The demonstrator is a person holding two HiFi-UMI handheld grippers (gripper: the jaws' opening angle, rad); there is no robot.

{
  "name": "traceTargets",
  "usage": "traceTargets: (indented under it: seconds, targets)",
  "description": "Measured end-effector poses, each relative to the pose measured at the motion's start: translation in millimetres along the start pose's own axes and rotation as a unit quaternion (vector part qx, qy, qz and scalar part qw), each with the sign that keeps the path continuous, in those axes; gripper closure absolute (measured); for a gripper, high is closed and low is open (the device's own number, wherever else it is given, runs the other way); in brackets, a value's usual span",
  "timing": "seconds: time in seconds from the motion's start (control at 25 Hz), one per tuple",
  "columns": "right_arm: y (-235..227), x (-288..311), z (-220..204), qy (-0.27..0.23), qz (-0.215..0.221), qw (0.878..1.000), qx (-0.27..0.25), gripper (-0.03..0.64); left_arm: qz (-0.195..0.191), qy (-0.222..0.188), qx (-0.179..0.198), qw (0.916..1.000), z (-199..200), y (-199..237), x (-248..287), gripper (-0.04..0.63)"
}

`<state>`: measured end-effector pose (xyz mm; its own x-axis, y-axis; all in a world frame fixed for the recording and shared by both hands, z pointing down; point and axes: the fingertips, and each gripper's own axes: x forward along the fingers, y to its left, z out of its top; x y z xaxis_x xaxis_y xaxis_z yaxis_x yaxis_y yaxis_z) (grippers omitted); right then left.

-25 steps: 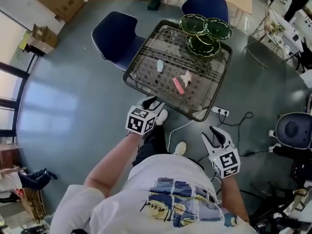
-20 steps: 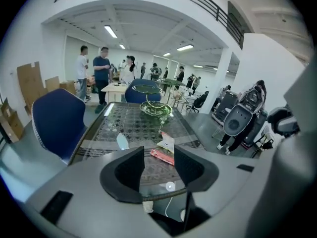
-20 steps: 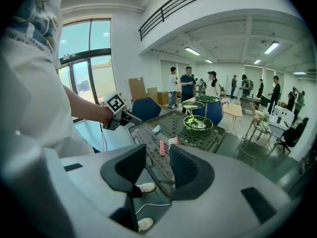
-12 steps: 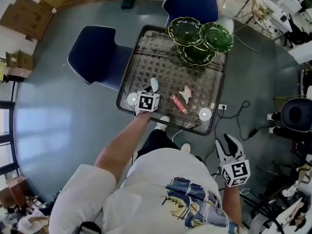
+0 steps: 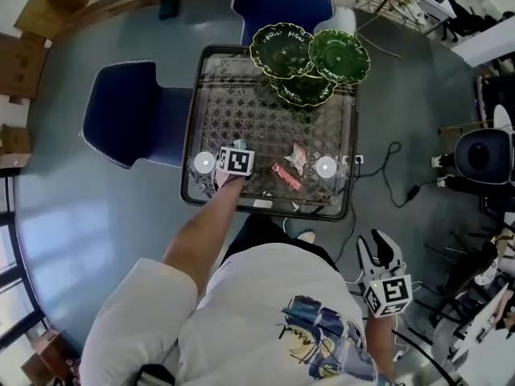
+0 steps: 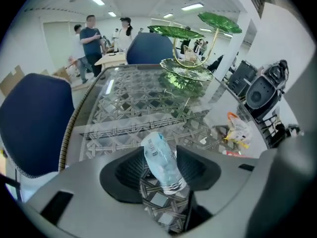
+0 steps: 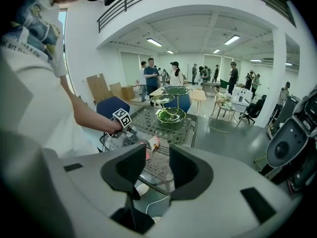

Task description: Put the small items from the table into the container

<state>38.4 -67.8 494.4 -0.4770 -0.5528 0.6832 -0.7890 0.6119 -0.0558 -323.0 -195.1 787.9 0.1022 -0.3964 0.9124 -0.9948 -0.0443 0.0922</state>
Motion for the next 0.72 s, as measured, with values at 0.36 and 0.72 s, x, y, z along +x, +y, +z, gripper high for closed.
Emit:
traceTargets:
  seconds: [0.36, 0.72]
  targets:
    - [0.6, -9.4, -8.0, -0.011, -0.034, 0.999, 0.020, 0.480, -0.061, -0.053, 0.069, 0.9943, 29.4, -11.7, -34.7, 0.411]
    - [-1.7, -17.2, -19.2, -0.022, -0.052, 0.997, 0.061, 0.481, -0.135, -0.161, 0.159, 0.9646, 190.9, -33.5, -119.5, 0.413]
